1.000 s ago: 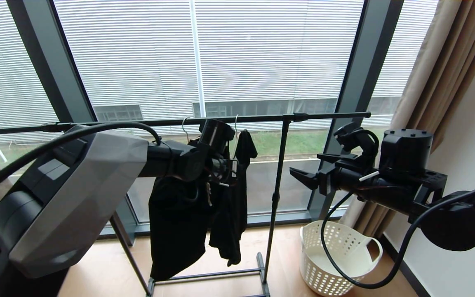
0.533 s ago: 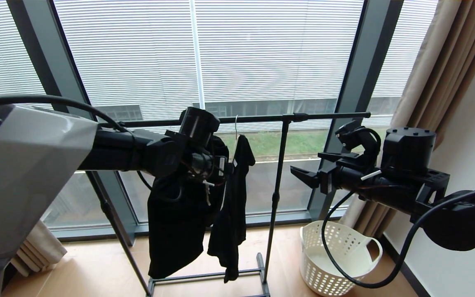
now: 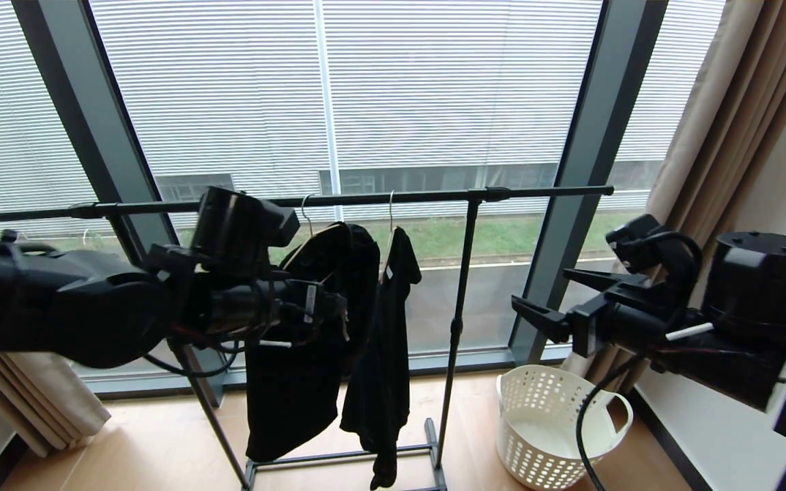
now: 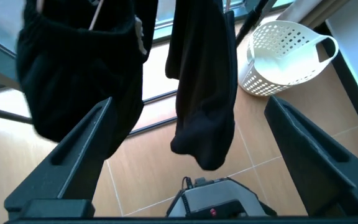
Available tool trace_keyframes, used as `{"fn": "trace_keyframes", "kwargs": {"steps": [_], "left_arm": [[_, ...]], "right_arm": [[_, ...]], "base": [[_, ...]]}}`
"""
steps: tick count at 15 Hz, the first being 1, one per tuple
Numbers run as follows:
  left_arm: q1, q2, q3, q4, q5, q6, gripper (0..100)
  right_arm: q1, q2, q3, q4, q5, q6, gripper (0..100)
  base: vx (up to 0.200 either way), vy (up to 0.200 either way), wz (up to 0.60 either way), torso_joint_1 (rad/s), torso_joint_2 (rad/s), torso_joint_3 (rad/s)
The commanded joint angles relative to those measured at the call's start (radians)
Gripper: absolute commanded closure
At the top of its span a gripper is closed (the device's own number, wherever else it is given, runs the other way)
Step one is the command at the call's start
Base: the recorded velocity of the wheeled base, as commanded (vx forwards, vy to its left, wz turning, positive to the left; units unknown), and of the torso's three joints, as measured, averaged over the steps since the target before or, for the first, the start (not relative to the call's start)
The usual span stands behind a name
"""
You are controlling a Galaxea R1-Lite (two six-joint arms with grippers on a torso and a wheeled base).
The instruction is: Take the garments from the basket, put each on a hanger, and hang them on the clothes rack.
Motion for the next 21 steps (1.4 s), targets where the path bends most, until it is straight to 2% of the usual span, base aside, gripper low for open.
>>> {"fn": "trace_keyframes", "kwargs": {"steps": [1,3,5,6,7,8,9,10,12,13,15,16,17,18,19,21], "left_arm": [[0.013,-0.244,0.235,-0.084,-0.019,0.027,0],[0.017,-0.332,0.361,-0.133,-0.021,0.027,0],[0.021,-0.441,0.594,-0.213,-0.018,0.027,0],[0.022,-0.476,0.68,-0.284,-0.018,0.025,0],[0.031,-0.499,0.741,-0.334,-0.018,0.024,0],[0.039,-0.505,0.766,-0.351,-0.018,0.024,0],[0.044,-0.536,0.838,-0.376,-0.015,0.024,0],[0.044,-0.549,0.858,-0.377,-0.015,0.022,0],[0.044,-0.614,0.919,-0.377,-0.015,0.015,0],[0.044,-0.623,0.935,-0.377,-0.015,0.015,0],[0.044,-0.665,0.967,-0.377,-0.015,0.015,0],[0.044,-0.694,0.981,-0.376,-0.012,0.018,0],[0.044,-0.704,0.985,-0.374,-0.01,0.018,0],[0.044,-0.741,0.998,-0.368,0.001,0.018,0],[0.045,-0.75,1.01,-0.366,0.002,0.018,0],[0.044,-0.773,1.034,-0.366,0.025,0.022,0]], "right_arm": [[0.031,-0.256,0.205,0.002,-0.059,-0.001,0],[0.04,-0.357,0.338,0.0,-0.139,-0.007,0],[0.04,-0.501,0.505,0.005,-0.229,-0.011,0],[0.042,-0.561,0.551,0.023,-0.242,-0.014,0],[0.042,-0.627,0.551,0.126,-0.262,-0.011,0],[0.04,-0.673,0.551,0.18,-0.278,-0.013,0],[0.042,-0.839,0.551,0.352,-0.286,-0.019,0],[0.042,-0.886,0.551,0.415,-0.286,-0.03,0],[0.042,-1.123,0.551,0.694,-0.288,-0.123,0],[0.042,-1.17,0.551,0.754,-0.286,-0.149,0],[0.013,-1.231,0.536,0.793,-0.295,-0.165,0],[-0.05,-1.23,0.534,0.801,-0.297,-0.169,0],[-0.072,-1.233,0.534,0.801,-0.297,-0.172,0],[-0.157,-1.245,0.534,0.8,-0.297,-0.177,0],[-0.205,-1.267,0.534,0.8,-0.297,-0.188,0],[-0.251,-1.339,0.534,0.801,-0.297,-0.192,0]], "base": [[0.0,0.0,0.0,0.0,0.0,0.0],[0.0,0.0,0.0,0.0,0.0,0.0],[0.0,0.0,0.0,0.0,0.0,0.0],[0.0,0.0,0.0,0.0,0.0,0.0],[0.0,0.0,0.0,0.0,0.0,0.0],[0.0,0.0,0.0,0.0,0.0,0.0],[0.0,0.0,0.0,0.0,0.0,0.0],[0.0,0.0,0.0,0.0,0.0,0.0],[0.0,0.0,0.0,0.0,0.0,0.0],[0.0,0.0,0.0,0.0,0.0,0.0],[0.0,0.0,0.0,0.0,0.0,0.0],[0.0,0.0,0.0,0.0,0.0,0.0],[0.0,0.0,0.0,0.0,0.0,0.0],[0.0,0.0,0.0,0.0,0.0,0.0],[0.0,0.0,0.0,0.0,0.0,0.0],[0.0,0.0,0.0,0.0,0.0,0.0]]}}
